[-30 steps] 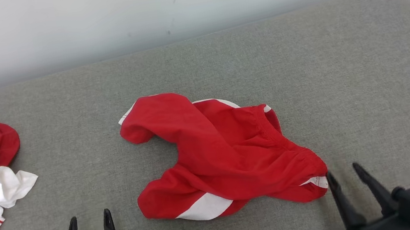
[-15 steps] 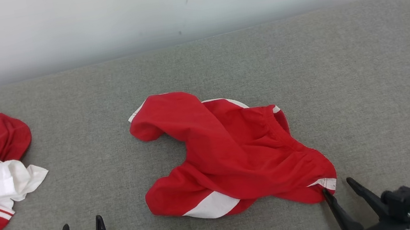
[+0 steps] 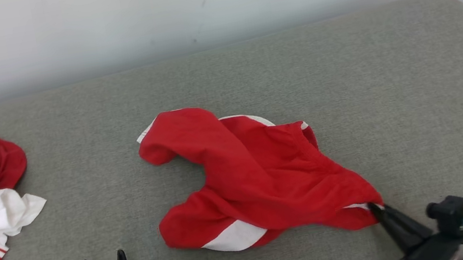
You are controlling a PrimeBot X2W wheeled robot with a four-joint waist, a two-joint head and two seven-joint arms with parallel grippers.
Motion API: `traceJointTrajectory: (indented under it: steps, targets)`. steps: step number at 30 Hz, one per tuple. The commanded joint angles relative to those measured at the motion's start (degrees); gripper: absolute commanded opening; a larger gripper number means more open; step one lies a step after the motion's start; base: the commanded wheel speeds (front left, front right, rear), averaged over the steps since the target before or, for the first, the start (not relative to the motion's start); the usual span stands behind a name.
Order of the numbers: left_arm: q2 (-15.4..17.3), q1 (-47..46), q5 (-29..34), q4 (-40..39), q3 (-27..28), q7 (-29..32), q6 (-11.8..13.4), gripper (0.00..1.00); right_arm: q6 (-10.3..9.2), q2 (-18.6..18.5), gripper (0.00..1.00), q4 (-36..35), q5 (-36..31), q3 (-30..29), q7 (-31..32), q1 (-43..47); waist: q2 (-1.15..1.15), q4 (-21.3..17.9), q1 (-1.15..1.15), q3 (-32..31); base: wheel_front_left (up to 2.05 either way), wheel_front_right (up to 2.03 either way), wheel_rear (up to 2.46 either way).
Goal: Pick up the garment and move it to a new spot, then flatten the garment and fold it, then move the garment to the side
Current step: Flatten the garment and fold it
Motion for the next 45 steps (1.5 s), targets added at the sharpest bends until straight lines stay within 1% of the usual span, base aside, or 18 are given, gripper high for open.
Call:
traceJointTrajectory:
  steps: [1, 3, 4, 6, 9, 12, 13, 15, 16, 17, 18, 25, 27, 31, 33, 37, 41, 45]
  targets:
    - [-0.1, 0.6, -0.7, 0.4, -0.2, -0.1, 0.1, 1.00, 0.19, -2.7, 0.00, -1.1, 1.4, 0.9, -0.1, 1.1, 0.00, -1.2, 0.00, -0.3, 0.00, 0.00, 0.00]
    - [-0.1, 0.7, -1.0, 0.7, -0.4, -0.1, 0.2, 1.00, 0.19, -5.3, 0.00, -3.1, 2.5, 1.2, -0.1, 1.3, 0.00, -2.2, 0.00, -0.4, 0.00, 0.00, 0.00]
    - [-0.1, 0.6, -1.0, 0.9, -0.7, -0.1, 0.2, 1.00, 0.19, -7.8, 0.00, -4.9, 4.0, 0.7, -0.1, 1.8, 0.00, -2.9, 0.00, -0.3, 0.00, 0.00, 0.00]
    - [-0.1, 0.3, -1.1, 1.2, -1.2, -0.1, 0.4, 1.00, 0.19, -10.1, 0.00, -6.1, 5.3, 0.1, -0.1, 2.7, 0.00, -3.4, 0.00, -0.3, 0.00, 0.00, 0.00]
    - [-0.1, 0.2, -1.3, 1.5, -1.8, -0.1, 0.5, 1.00, 0.19, -12.6, 0.00, -8.2, 8.4, 0.6, -0.1, 4.4, 0.00, -3.6, 0.00, -0.4, 0.00, 0.00, 0.00]
    - [-0.1, 0.3, -1.5, 2.0, -2.1, -0.1, 0.5, 1.00, 0.19, -15.5, 0.00, -10.0, 12.5, 4.0, -0.1, 5.4, 0.00, -3.5, 0.00, -0.7, 0.00, 0.00, 0.00]
    - [-0.1, 0.3, -1.5, 2.0, -2.1, -0.1, 0.5, 1.00, 0.19, -15.5, 0.00, -10.0, 12.5, 4.0, -0.1, 5.4, 0.00, -3.5, 0.00, -0.7, 0.00, 0.00, 0.00]
    - [-0.1, 0.4, -1.6, 2.2, -2.2, -0.1, 0.4, 1.00, 0.19, -16.8, 0.00, -10.4, 15.2, 6.2, 0.5, 5.4, 0.00, -3.4, 0.00, -1.0, 0.00, 0.00, 0.00]
    - [-0.1, 0.5, -1.6, 2.3, -2.4, -0.1, 0.4, 1.00, 0.19, -17.2, 0.11, -10.8, 15.6, 6.9, 0.4, 4.8, 0.00, -3.3, 0.00, -1.1, 0.00, 0.00, 0.00]
    - [-0.1, 0.6, -1.7, 2.4, -2.4, -0.1, 0.3, 1.00, 0.19, -17.4, 0.66, -11.2, 16.1, 7.4, 0.3, 4.1, 0.00, -3.2, 0.00, -1.3, 0.00, 0.00, 0.00]
    - [-0.1, 0.8, -1.8, 2.5, -2.5, -0.1, 0.3, 1.00, 0.20, -17.4, 1.00, -11.7, 16.9, 7.8, 0.1, 3.8, 0.00, -3.1, 0.00, -1.4, 0.00, 0.00, 0.00]
    - [-0.1, 1.2, -1.8, 2.8, -2.6, -0.1, 0.1, 1.00, 0.20, -18.7, 1.00, -14.8, 18.7, 9.3, -0.1, 3.4, 0.00, -2.4, 0.00, -2.3, 0.00, 0.00, 0.00]
    - [-0.1, 1.3, -1.8, 2.7, -2.6, -0.1, 0.1, 1.00, 0.19, -18.9, 1.00, -15.6, 19.0, 8.5, -0.1, 3.5, 0.00, -2.2, 0.00, -2.4, 0.00, 0.00, 0.00]
    - [-0.1, 1.2, -2.0, 2.4, -2.5, -0.1, 0.2, 1.00, 0.19, -17.5, 1.00, -17.8, 18.7, 4.7, -0.1, 4.5, 0.00, -1.7, 0.00, -2.2, 0.00, 0.00, 0.00]
    - [-0.1, 1.0, -2.0, 2.2, -2.4, -0.1, 0.3, 1.00, 0.15, -17.2, 1.00, -16.8, 16.3, 1.7, -0.1, 4.2, 0.00, -1.5, 0.00, -2.0, 0.00, 0.00, 0.00]
    - [0.0, 0.5, -1.9, 1.9, -2.5, -0.1, 0.5, 1.00, 0.15, -14.2, 1.00, -14.0, 11.7, -0.5, -0.1, 2.0, 0.00, -0.9, 0.00, -1.6, 0.00, 0.00, 0.00]
    - [-0.1, -0.2, -1.6, 2.0, -2.7, -0.1, 0.4, 1.00, 0.15, -11.8, 1.00, -8.9, 9.7, 1.8, -0.1, -2.3, 0.00, -0.1, 0.00, -1.0, 0.00, 0.00, 0.00]
    - [0.0, -1.0, -1.6, 2.3, -3.0, -0.1, 0.4, 1.00, 0.15, -9.9, 1.00, -3.1, 10.9, 5.1, 1.2, -8.1, 0.00, 0.9, 0.00, -0.7, 0.00, 0.00, 0.00]
